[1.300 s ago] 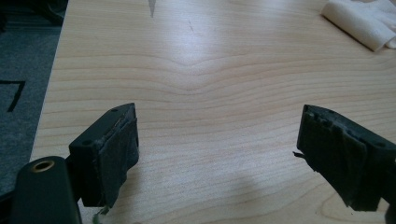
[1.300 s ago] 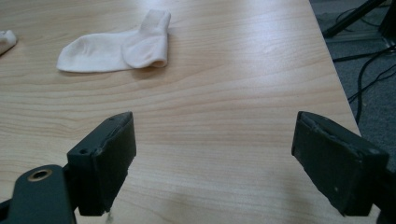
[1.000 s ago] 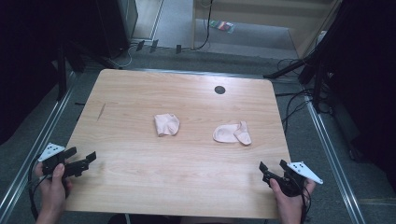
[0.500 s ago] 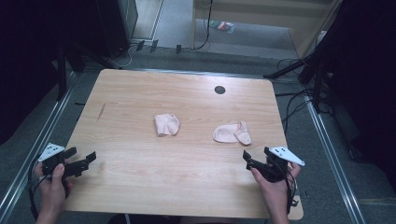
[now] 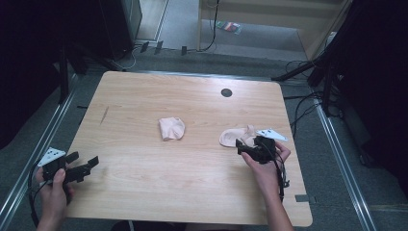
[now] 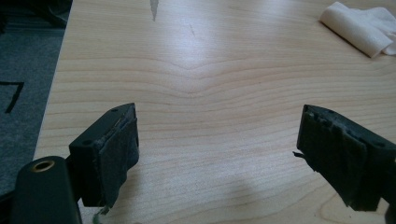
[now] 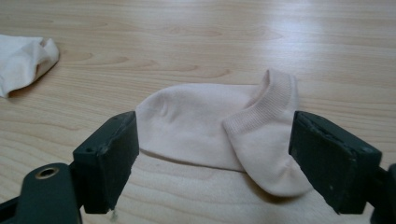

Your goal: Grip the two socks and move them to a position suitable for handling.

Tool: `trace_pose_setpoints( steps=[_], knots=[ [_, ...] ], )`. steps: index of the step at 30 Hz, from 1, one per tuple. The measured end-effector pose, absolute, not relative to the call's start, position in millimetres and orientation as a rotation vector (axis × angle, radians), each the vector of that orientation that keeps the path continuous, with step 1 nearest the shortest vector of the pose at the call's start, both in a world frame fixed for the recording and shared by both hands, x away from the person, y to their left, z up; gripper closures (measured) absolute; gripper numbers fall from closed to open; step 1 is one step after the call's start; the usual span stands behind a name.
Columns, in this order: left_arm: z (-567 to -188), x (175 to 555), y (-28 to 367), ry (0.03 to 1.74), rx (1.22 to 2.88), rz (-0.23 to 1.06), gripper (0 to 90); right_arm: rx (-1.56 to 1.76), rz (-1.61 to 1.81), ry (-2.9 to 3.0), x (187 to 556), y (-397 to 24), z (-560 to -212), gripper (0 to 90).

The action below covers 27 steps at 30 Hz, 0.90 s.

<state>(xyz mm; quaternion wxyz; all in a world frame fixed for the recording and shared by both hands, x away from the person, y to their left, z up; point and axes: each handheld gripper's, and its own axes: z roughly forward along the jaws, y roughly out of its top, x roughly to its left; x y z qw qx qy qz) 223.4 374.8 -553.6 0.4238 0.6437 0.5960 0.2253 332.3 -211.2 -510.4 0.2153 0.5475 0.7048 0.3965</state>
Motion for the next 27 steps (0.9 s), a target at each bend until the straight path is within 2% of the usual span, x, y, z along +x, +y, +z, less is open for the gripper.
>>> trace_pose_setpoints(
  steps=[10, 27],
  knots=[
    [-554, 223, 376, 1.491, 1.606, 0.554, 13.3, 1.582, 0.976, 1.967, 365, -196, -531, 18.0],
    [-554, 224, 376, 1.494, 1.611, 0.554, 13.3, 1.543, 0.861, 1.954, 369, -185, -547, 19.1]
  ],
)
